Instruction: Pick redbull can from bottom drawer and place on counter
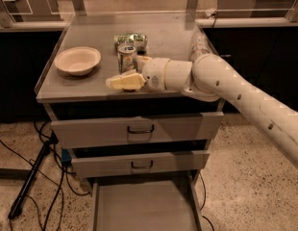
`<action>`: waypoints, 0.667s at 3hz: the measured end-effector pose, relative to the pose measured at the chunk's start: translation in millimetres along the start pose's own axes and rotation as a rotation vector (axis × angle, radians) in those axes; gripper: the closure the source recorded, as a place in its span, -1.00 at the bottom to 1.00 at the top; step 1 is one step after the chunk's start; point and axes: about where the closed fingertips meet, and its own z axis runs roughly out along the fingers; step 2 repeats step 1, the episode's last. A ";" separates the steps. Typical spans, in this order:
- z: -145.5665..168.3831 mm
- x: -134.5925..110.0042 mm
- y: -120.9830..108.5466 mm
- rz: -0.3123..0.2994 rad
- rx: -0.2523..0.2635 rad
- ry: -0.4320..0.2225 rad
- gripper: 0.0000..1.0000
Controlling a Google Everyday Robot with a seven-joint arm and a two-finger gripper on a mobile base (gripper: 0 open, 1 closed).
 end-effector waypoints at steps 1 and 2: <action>0.0 0.0 0.0 0.000 0.000 0.000 -1.00; 0.0 0.0 0.0 0.000 0.000 0.000 -1.00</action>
Offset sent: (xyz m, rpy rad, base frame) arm 0.0000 0.0000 0.0000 0.0000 0.0000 0.0000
